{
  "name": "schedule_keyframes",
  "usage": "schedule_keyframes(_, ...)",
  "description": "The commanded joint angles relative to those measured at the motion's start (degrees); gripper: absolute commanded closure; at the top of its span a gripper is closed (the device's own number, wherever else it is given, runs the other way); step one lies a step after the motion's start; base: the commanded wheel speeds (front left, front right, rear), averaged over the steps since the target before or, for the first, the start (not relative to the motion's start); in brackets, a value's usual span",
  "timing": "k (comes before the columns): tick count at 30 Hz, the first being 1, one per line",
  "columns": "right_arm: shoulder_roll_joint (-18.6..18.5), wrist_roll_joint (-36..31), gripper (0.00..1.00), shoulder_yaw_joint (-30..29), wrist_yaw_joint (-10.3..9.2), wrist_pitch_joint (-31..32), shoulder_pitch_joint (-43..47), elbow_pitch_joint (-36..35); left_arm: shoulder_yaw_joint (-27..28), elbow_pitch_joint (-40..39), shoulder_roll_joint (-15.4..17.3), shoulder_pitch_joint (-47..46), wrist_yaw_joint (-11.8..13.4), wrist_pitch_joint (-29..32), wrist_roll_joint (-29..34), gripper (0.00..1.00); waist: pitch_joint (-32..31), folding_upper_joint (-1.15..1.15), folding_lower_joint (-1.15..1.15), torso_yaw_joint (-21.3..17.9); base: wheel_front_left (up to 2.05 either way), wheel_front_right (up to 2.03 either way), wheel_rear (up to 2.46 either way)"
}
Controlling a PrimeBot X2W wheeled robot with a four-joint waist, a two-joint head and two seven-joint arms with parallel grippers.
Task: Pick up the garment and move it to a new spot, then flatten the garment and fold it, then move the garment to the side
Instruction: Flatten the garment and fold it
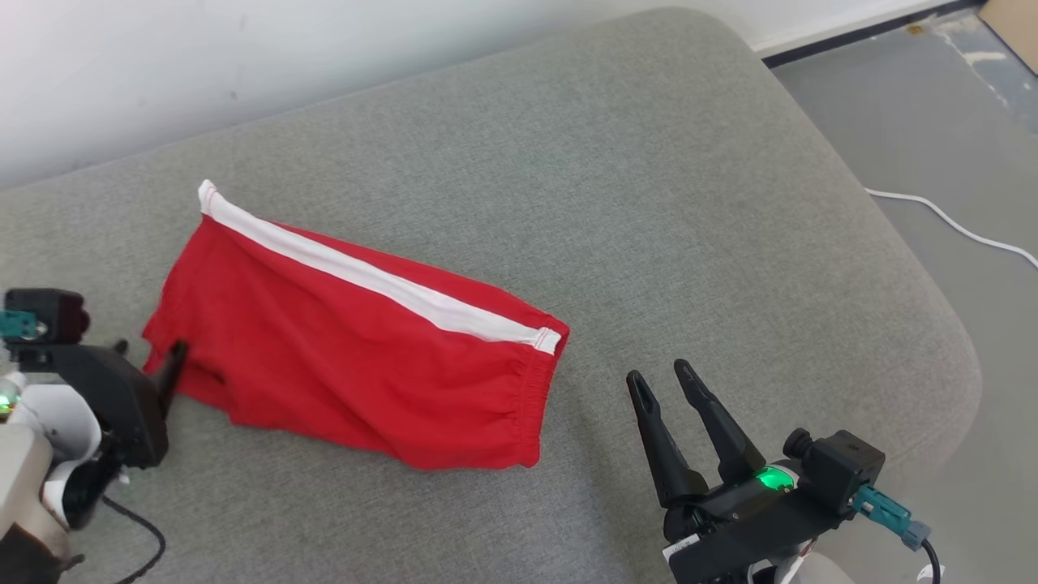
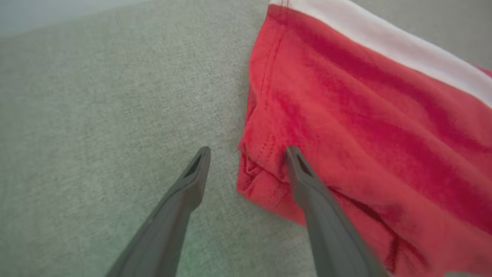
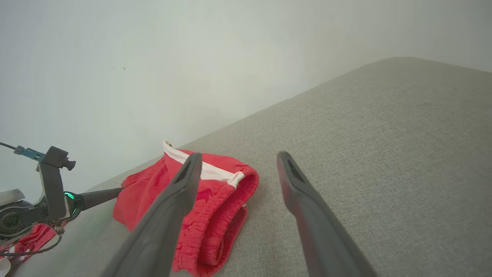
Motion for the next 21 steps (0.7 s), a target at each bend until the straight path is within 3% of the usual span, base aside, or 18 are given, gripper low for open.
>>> schedule_keyframes(1,0.4,-0.4,0.0,0.1,-0.14,0.0,-0.3,-0.1,-0.1,0.1,-0.2,0.9,0.0,0.2,-0.2,0.0,0.2,0.0,0.0,-0.3,0.0,0.0,0.0)
schedule_keyframes(6,0.5,-0.5,0.0,-0.5,-0.14,0.0,0.0,0.2,-1.0,-0.1,-0.4,1.1,0.3,5.7,-2.0,0.01,0.2,0.0,0.0,-0.2,0.0,0.0,0.0)
schedule_keyframes(7,0.5,-0.5,0.0,-0.6,-0.14,0.0,-0.1,0.3,-1.4,-0.2,-0.4,1.1,0.4,6.8,-2.0,0.39,0.2,0.0,0.0,-0.1,0.0,0.0,0.0)
schedule_keyframes(8,0.5,-0.6,0.0,-0.6,-0.14,0.0,-0.2,0.3,-1.5,-0.4,-0.4,1.1,0.5,7.6,-2.0,0.65,0.2,0.0,0.0,0.1,0.0,0.0,0.0)
schedule_keyframes(9,0.5,-0.6,0.0,-0.6,-0.14,0.0,-0.3,0.2,-1.7,-0.7,-0.5,1.1,0.6,8.2,-2.0,1.0,0.2,0.0,0.0,0.3,0.0,0.0,0.0)
schedule_keyframes(14,0.3,-1.0,0.0,-0.5,-0.14,0.0,-0.7,0.1,-1.6,-3.0,-0.5,1.4,1.6,6.9,-1.4,1.0,-0.7,0.0,0.0,1.5,0.0,0.0,0.0)
schedule_keyframes(21,-0.7,-0.8,0.0,-1.5,-0.14,0.0,0.8,0.1,0.2,-8.3,-2.1,5.6,4.1,-0.4,-2.3,1.0,-3.9,0.0,0.0,5.6,0.0,0.0,0.0)
